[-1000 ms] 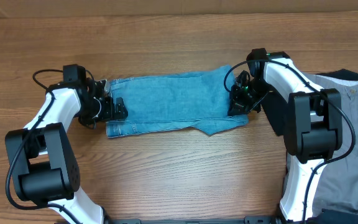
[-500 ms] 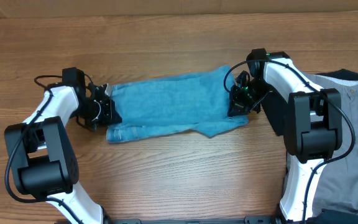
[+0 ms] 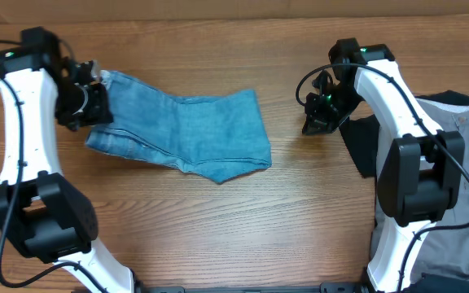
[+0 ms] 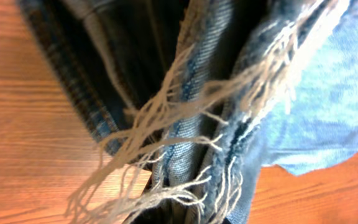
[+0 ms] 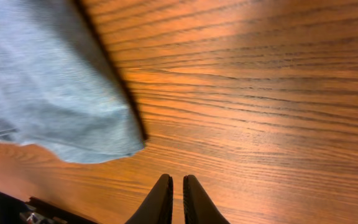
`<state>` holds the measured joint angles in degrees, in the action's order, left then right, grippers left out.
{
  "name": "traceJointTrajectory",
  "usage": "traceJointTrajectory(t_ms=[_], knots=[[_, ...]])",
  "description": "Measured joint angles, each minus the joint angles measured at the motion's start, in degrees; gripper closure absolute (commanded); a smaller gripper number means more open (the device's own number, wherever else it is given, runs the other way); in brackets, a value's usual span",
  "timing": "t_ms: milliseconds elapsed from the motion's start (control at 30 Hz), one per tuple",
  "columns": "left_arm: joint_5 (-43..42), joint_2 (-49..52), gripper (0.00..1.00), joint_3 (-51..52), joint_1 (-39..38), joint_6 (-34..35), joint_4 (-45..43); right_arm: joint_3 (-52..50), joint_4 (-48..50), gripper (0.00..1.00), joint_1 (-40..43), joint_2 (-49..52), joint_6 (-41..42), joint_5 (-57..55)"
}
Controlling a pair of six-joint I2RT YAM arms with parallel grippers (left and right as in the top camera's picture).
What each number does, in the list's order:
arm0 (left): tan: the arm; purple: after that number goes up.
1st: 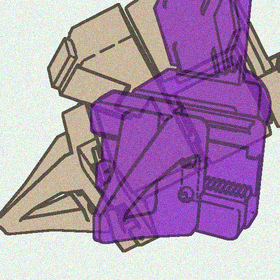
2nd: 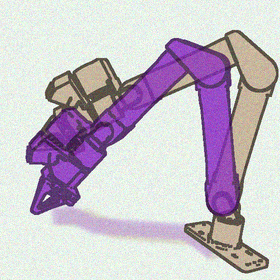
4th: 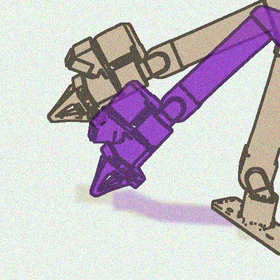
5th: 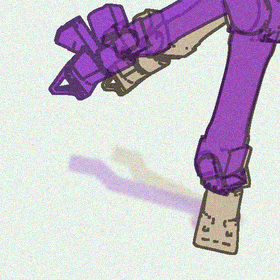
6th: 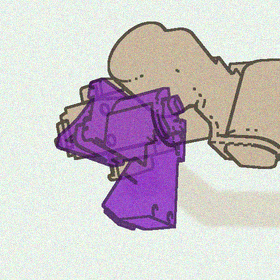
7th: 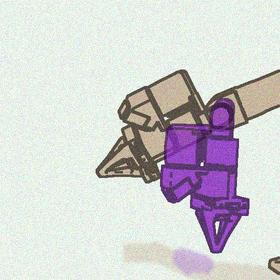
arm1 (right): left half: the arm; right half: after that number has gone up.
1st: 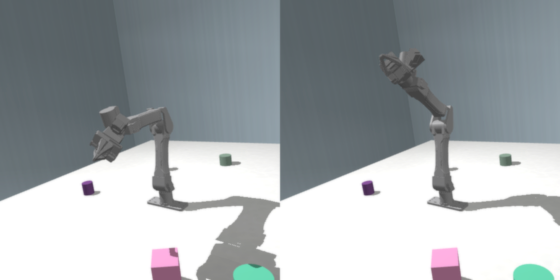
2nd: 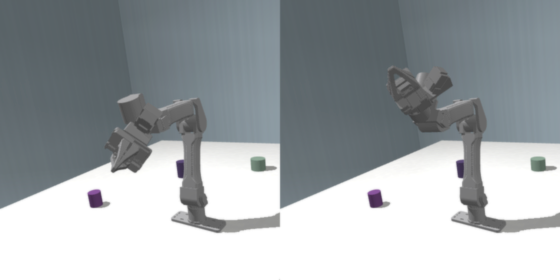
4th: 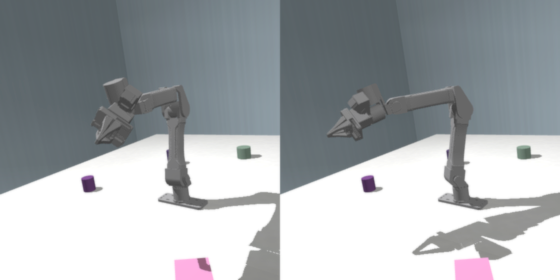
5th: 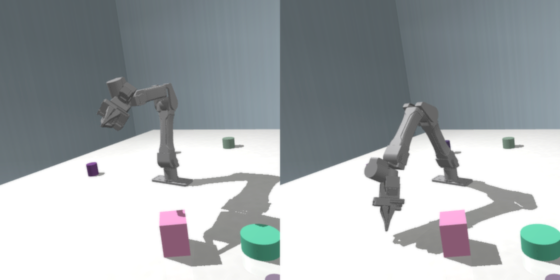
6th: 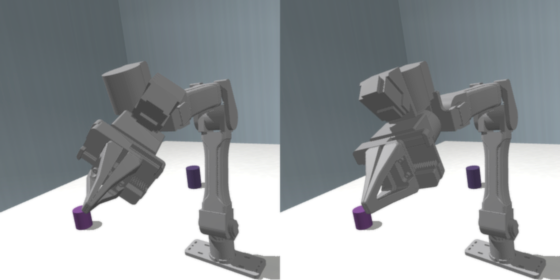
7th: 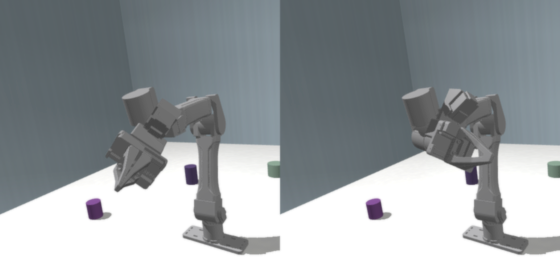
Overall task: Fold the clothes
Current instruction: 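Lift the folded jeans with both grippers and fold them in half, then lift the jeans' left end with the left gripper and fold it rightward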
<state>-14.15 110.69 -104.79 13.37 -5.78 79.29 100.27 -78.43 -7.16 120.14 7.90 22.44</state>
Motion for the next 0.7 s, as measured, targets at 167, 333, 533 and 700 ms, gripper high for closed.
traceJointTrajectory(t_ms=[167, 333, 533, 700], knots=[[0.9, 0.0, 0.96, -0.1, -8.5, 1.3, -0.5, 0.1, 0.0, 0.89, 0.0, -0.4, 0.0, 0.3], [1.2, 0.0, 0.96, -0.1, -18.2, 3.8, -4.2, 0.1, 1.0, 0.89, 0.0, -0.4, 0.0, 0.4], [7.6, 0.0, 0.96, -0.1, -28.2, 8.4, -4.7, 0.0, 5.2, 0.94, -0.3, -0.4, 1.5, 1.9], [9.8, 0.0, 0.96, -0.1, -28.6, 10.0, -4.2, -4.0, 12.5, 0.95, -2.9, -0.4, 3.7, 5.7]])
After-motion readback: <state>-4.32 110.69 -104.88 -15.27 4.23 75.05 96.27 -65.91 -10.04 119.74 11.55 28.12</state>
